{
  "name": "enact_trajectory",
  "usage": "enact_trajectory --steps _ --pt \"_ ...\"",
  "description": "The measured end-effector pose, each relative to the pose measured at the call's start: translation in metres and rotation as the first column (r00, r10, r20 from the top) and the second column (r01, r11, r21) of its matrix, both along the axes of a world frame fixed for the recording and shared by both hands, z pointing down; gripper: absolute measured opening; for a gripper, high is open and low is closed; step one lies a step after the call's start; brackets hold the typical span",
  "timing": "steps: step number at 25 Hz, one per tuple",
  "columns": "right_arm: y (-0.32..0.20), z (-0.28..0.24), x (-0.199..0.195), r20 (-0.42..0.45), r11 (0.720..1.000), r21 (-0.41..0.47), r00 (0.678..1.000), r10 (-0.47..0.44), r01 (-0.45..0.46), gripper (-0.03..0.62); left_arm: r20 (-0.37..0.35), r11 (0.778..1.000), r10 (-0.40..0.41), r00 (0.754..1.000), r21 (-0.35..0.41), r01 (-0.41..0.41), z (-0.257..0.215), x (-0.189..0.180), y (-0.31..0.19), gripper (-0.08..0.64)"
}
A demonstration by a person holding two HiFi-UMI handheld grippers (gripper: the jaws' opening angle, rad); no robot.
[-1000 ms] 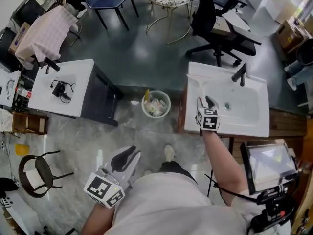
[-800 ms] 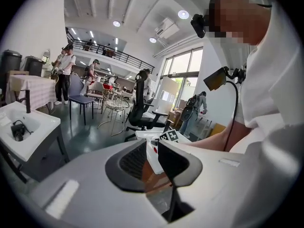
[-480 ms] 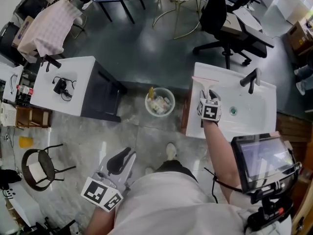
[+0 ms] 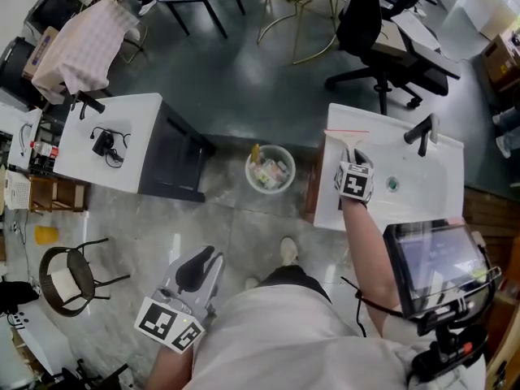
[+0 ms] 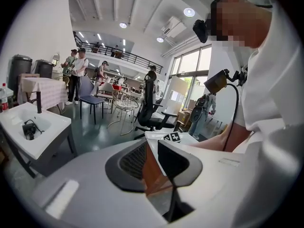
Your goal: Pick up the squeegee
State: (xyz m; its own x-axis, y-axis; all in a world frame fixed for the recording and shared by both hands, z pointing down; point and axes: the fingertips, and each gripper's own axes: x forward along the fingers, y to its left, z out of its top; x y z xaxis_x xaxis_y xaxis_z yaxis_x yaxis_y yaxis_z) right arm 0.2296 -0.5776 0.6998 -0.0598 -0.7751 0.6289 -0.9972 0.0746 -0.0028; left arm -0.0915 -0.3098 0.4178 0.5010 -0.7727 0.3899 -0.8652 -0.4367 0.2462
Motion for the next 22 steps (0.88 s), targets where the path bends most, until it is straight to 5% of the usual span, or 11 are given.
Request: enact_trajectory --steps 22 --pt "0.12 -0.069 -0.015 -0.017 0.999 0.035 1.0 -0.021 0.022 0.1 -0.074 0.988 0.149 0.986 0.057 -0.145 -0.013 -0.022 0.067 0.08"
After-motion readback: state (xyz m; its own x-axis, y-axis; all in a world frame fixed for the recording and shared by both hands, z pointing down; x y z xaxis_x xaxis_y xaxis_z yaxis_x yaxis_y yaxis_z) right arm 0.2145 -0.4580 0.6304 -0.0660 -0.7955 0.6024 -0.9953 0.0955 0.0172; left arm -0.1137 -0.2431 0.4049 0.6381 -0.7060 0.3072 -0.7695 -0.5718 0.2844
